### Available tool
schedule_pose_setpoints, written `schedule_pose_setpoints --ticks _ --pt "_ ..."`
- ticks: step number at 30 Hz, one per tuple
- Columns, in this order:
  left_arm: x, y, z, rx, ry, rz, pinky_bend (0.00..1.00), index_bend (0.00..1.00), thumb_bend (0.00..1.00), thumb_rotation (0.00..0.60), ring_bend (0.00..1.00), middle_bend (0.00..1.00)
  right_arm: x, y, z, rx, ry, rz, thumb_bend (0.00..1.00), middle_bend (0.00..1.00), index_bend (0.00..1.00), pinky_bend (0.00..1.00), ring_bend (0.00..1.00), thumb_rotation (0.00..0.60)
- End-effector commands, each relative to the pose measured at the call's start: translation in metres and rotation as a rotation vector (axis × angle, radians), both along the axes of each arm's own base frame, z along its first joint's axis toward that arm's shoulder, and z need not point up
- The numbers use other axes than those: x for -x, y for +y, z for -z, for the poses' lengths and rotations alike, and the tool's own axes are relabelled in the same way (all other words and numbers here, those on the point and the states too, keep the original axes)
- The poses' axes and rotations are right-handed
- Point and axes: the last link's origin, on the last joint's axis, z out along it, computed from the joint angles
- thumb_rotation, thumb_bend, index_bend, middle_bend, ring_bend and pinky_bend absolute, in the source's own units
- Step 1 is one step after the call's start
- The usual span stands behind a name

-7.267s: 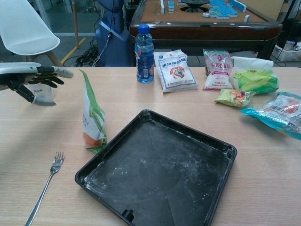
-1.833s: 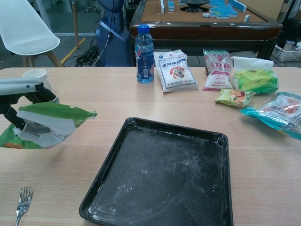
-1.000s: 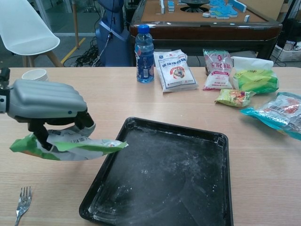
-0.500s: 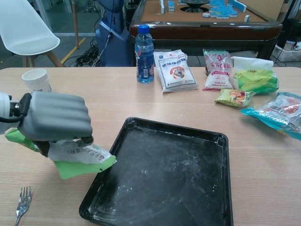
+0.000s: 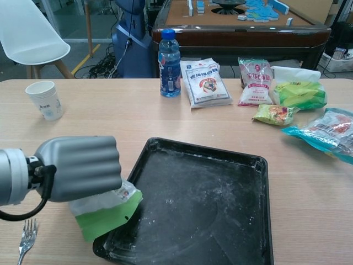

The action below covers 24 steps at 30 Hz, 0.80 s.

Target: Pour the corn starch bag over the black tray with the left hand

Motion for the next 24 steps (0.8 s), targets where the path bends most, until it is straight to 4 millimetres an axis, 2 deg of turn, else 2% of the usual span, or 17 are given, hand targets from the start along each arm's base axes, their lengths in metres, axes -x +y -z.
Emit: schedule_pose_setpoints --ticks 1,7,18,24 --pt "0.006 -0.004 0.008 -0.002 0.044 0.009 0.74 0.55 0.47 0.600 0.86 0.88 0.000 0.000 0.000 0.002 -0.001 0.000 0.18 0.25 0.09 0.14 0.13 0.600" --pt "0.006 -0.003 0.011 -0.015 0.063 -0.011 0.74 0.55 0.47 0.600 0.86 0.88 0.001 0.001 -0.001 0.006 -0.003 0.002 0.18 0.26 0.09 0.14 0.13 0.600" --pt "-0.008 0.011 -0.003 -0.076 -0.017 -0.009 0.74 0.54 0.47 0.600 0.86 0.88 0.003 0.002 -0.001 0.011 -0.004 0.008 0.18 0.26 0.09 0.14 0.13 0.600" --pt "0.001 0.007 0.013 -0.034 0.037 0.011 0.74 0.54 0.47 0.600 0.86 0.88 0.004 0.002 -0.002 0.012 -0.002 0.015 0.18 0.26 0.09 0.14 0.13 0.600"
